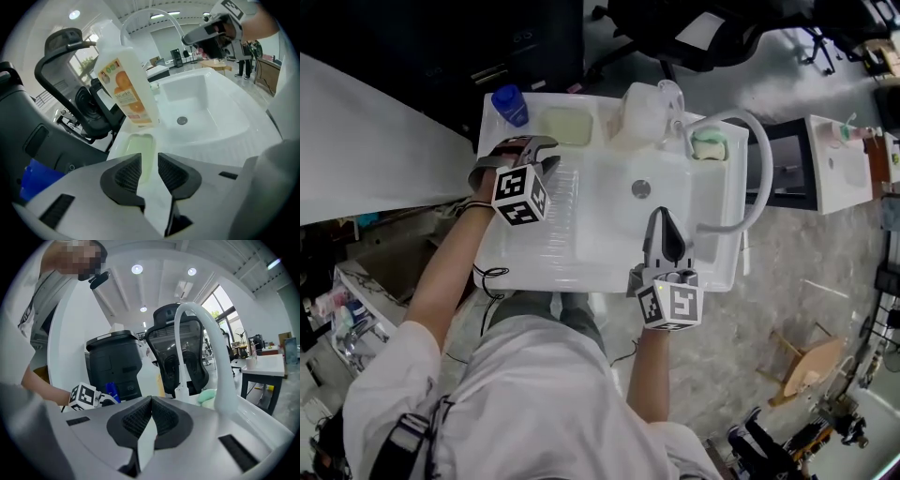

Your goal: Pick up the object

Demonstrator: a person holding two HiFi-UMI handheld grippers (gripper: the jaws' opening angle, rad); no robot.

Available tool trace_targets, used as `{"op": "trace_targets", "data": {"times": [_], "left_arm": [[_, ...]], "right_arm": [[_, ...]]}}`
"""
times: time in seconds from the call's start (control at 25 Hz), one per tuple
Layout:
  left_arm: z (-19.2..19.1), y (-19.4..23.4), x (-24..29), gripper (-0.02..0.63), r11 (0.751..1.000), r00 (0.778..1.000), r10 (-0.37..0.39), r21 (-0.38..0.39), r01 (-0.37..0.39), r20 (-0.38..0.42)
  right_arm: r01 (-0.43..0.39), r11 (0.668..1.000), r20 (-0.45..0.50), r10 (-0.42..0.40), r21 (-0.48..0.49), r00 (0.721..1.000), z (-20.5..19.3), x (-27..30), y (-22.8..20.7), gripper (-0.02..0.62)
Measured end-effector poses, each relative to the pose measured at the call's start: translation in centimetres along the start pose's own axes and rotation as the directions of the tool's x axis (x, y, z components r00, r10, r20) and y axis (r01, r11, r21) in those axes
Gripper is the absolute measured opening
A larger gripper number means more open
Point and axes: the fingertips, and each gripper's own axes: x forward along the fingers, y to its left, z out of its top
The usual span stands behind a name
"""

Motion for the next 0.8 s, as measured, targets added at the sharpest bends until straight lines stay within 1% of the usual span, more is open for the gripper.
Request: {"op": "trace_targets", "data": {"times": [0.16,0.36,0.52,0.6,0.68,0.8], "left_arm": [[-0.5,0.1,2.3,0.104,0.999,0.999,-0.023,0.041,0.024,-0.024],[-1.1,-0.4,4.8,0.104,0.996,0.997,-0.061,0.066,0.064,-0.047],[-1.7,-0.3,6.1,0.104,0.994,0.995,-0.059,0.091,0.066,-0.084],[-1.7,-0.3,6.5,0.094,0.992,0.993,-0.056,0.104,0.067,-0.101],[-1.7,-0.4,6.6,0.064,0.992,0.992,-0.056,0.103,0.067,-0.109],[-1.5,-0.2,6.7,0.06,0.994,0.992,-0.055,0.09,0.065,-0.111]], "right_arm": [[0.002,1.0,-0.016,-0.002,-0.004,1.0,-0.5,0.5,-0.1,0.006],[0.027,1.0,-0.047,-0.028,-0.01,0.999,-1.4,0.6,-0.7,0.006],[0.032,0.999,-0.063,-0.033,-0.014,0.998,-1.7,0.6,-1.2,0.006],[0.03,0.999,-0.067,-0.032,-0.018,0.997,-1.7,0.4,-1.4,0.006],[0.035,0.999,-0.07,-0.037,-0.017,0.997,-1.5,0.3,-1.8,0.006],[0.04,0.999,-0.071,-0.041,-0.012,0.997,-1.4,0.2,-2.1,0.006]]}}
